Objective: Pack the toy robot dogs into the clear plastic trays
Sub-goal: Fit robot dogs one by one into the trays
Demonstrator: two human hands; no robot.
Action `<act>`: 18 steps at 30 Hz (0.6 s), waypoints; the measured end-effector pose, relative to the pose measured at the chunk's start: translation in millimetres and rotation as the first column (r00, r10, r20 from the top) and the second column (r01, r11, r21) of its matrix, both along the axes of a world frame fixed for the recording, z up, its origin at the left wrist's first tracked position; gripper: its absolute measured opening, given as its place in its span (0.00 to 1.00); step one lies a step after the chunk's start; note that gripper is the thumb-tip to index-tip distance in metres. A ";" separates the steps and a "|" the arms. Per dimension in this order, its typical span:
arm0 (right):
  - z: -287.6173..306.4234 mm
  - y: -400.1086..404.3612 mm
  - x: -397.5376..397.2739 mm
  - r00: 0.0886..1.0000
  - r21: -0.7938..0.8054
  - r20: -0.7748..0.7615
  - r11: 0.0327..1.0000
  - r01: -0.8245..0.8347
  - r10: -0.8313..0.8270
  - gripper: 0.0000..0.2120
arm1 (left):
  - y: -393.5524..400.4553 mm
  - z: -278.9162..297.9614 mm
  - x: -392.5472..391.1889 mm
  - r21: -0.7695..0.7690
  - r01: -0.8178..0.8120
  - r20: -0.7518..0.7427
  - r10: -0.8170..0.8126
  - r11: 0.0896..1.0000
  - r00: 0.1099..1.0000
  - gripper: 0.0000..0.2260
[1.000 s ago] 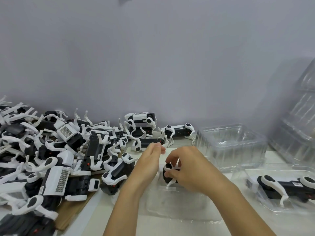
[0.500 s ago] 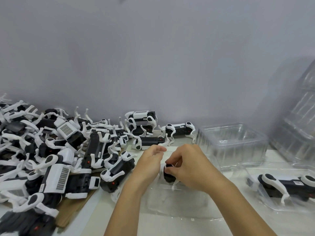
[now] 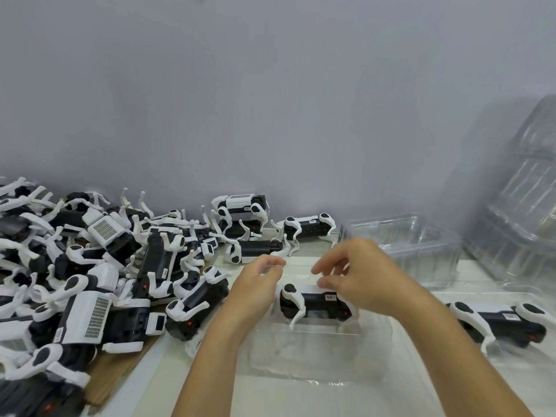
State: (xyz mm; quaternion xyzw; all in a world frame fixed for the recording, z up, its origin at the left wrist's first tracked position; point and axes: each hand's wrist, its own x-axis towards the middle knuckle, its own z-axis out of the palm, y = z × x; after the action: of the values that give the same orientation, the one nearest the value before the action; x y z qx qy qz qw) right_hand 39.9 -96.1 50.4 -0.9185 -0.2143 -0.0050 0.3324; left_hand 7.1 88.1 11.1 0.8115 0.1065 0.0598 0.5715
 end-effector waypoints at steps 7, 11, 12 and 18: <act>10.8 -27.4 -0.8 0.992 -0.134 -0.071 0.987 0.094 -0.104 0.06 | 0.7 -1.4 -0.7 -0.018 0.003 -0.001 -0.003 1.000 1.000 0.09; 6.9 -22.0 1.1 0.982 -0.167 -0.068 0.972 0.165 -0.178 0.07 | 0.5 -1.0 -1.7 -0.009 0.005 0.009 -0.005 1.000 1.000 0.09; 6.0 -21.0 1.2 0.978 -0.161 -0.072 0.970 0.183 -0.196 0.07 | 0.4 -0.9 -2.0 -0.005 0.005 0.013 -0.005 1.000 1.000 0.08; 2.3 -21.6 3.3 0.977 -0.143 -0.104 0.975 0.168 -0.184 0.08 | -0.1 -0.3 -3.0 0.022 0.029 0.012 -0.029 0.999 1.000 0.07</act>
State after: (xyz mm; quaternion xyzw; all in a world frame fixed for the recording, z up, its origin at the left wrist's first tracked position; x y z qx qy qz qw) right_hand 43.2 -117.7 52.7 -0.9527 -0.1121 0.0336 0.2805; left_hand 4.1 88.0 10.8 0.8188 0.0905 0.0575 0.5640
